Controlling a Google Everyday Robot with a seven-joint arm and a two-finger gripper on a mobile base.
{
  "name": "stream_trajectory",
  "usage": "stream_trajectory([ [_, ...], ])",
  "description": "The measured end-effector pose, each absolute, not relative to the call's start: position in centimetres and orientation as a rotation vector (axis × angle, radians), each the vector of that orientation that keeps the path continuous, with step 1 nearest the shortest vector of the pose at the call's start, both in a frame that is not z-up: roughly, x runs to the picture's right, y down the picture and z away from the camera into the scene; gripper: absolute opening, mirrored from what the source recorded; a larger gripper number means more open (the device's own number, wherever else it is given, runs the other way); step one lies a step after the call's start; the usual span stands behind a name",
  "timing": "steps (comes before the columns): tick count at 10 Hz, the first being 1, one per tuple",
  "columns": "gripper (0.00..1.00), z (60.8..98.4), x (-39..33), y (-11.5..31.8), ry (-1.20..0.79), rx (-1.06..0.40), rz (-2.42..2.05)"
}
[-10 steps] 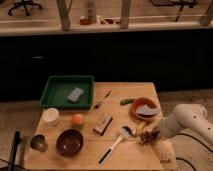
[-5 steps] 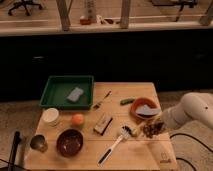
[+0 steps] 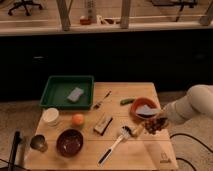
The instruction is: Place grapes in table surface
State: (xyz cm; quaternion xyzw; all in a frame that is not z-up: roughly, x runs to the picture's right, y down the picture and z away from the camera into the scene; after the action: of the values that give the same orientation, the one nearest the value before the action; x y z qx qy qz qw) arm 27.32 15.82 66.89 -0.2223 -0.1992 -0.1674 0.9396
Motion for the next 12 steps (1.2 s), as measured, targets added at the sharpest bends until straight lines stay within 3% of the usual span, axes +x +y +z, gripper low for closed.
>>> stream_trajectory([
  [12,0.00,65.7,25.1,16.4,-0.417,-0.486,-0.441],
])
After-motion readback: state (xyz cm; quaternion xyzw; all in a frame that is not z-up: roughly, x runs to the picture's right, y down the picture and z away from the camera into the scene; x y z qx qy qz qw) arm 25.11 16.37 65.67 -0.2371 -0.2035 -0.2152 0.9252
